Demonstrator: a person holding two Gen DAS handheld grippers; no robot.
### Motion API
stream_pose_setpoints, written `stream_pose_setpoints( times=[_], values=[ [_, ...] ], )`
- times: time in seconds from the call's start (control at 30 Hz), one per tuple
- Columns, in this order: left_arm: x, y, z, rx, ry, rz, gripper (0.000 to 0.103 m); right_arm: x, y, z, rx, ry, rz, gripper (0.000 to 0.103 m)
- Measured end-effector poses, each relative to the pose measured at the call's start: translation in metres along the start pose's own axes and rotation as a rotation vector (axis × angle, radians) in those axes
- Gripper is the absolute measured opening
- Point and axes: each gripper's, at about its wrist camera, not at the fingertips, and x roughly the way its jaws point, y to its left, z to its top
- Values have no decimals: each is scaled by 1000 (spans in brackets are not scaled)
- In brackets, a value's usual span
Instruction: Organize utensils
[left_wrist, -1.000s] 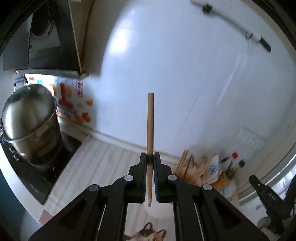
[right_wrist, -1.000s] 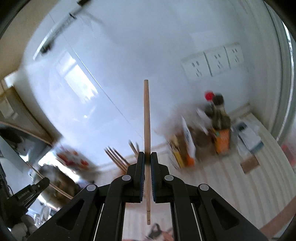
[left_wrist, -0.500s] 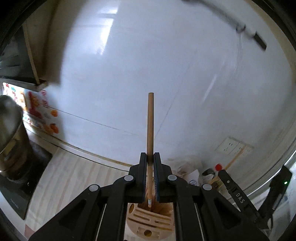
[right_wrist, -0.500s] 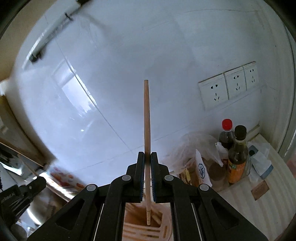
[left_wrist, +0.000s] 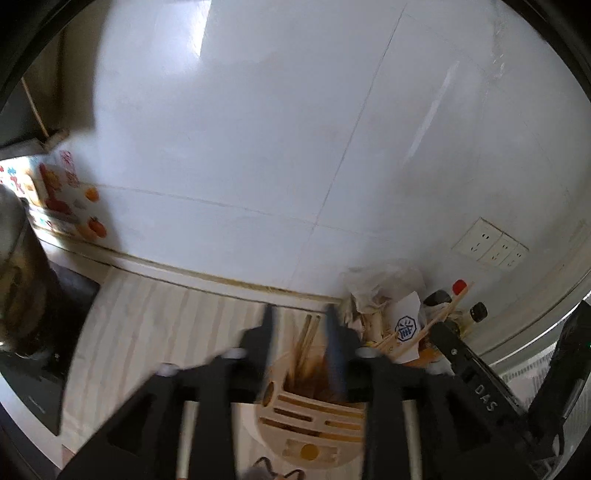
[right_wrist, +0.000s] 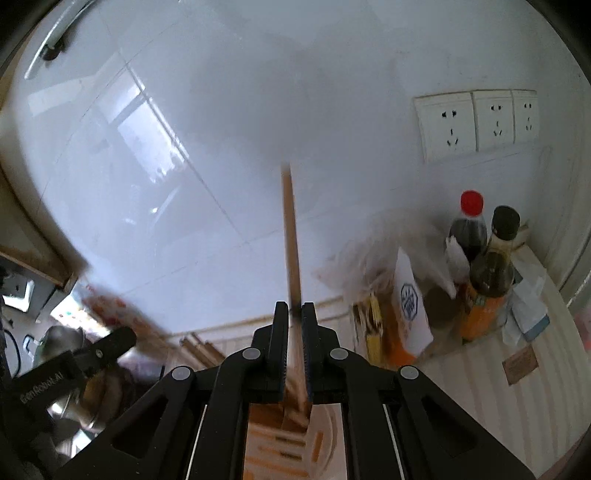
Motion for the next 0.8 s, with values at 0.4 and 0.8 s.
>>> stream_pose_setpoints(
  times=[0.4, 0.8],
  values=[
    [-50, 20, -34, 73, -106, 184, 103, -69, 4, -20, -138, -59, -132, 67],
    [-47, 5, -101, 112, -48, 314, 103, -73, 3, -75, -291, 65, -245, 103]
  ],
)
